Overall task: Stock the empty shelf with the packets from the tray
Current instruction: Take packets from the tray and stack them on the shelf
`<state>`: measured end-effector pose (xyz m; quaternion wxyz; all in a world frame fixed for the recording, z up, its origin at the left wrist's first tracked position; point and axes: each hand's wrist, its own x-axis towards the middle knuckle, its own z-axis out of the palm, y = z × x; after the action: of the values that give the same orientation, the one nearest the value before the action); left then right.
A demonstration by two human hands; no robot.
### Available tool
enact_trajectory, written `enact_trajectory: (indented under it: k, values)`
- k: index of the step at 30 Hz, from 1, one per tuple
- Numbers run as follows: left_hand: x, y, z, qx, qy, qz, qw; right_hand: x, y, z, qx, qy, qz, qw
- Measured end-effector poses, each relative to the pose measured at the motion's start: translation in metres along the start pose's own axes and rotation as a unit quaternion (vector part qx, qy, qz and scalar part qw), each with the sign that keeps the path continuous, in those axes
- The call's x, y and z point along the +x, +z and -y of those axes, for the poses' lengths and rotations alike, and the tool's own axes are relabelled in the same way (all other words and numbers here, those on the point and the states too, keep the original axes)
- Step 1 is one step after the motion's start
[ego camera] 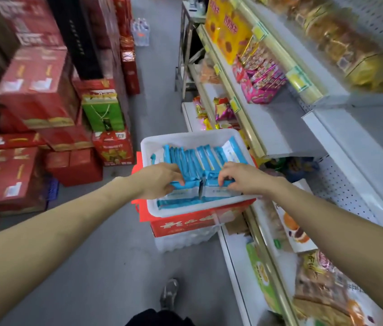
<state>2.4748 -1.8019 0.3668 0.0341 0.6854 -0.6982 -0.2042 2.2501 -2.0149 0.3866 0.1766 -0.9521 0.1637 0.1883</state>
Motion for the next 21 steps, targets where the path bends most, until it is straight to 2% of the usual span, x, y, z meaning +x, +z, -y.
enact_trajectory:
  k: [8, 13, 18, 21]
  values:
    - [0.016, 0.006, -0.01, 0.06, 0.036, 0.006, 0.998, -0.002, 0.005, 0.005, 0.034, 0.035, 0.079, 0.996]
    - [0.018, 0.01, -0.016, 0.041, 0.051, 0.053, 0.996, -0.009, 0.004, 0.006, 0.059, 0.051, 0.019, 0.997]
    - [0.025, 0.011, -0.017, 0.033, 0.028, 0.113, 0.993, -0.026, -0.011, 0.006, 0.077, 0.053, -0.02, 0.995]
    - [0.029, 0.014, -0.019, 0.058, 0.031, 0.155, 0.986, -0.038, -0.015, 0.006, 0.079, 0.053, -0.052, 0.994]
